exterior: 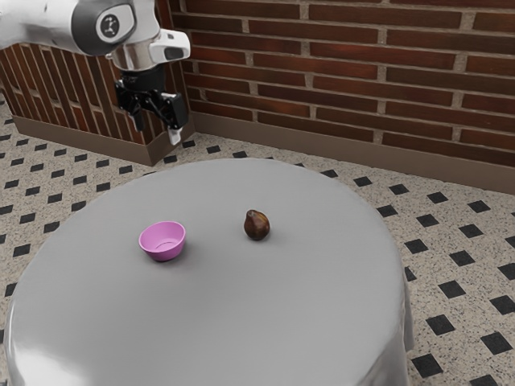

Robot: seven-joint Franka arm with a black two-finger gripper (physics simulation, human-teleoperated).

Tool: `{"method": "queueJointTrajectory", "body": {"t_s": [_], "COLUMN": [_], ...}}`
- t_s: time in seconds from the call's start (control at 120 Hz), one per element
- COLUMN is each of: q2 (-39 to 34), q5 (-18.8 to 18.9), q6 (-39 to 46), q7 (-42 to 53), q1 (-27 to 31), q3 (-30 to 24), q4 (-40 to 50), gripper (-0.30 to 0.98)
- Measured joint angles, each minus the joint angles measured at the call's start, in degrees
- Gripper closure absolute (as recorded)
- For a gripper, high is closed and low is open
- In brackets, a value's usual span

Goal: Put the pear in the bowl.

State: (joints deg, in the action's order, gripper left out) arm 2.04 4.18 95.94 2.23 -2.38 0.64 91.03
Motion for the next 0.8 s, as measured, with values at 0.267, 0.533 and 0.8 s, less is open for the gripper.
{"method": "queueJointTrajectory", "body": {"t_s": [0.267,0.533,0.8], "q2": [6.1,14.9,23.1], "q5": [-0.5,-4.2,-11.7], "q6": [1.7,4.5,7.2], "q7": [-0.1,0.0,0.7], "q1": [-1.2,-0.7,-0.8], "q3": [-0.3,-0.3,-0.4], "q4": [0.1,-0.6,-4.9], "gripper": [0.00,0.00,0.00]}}
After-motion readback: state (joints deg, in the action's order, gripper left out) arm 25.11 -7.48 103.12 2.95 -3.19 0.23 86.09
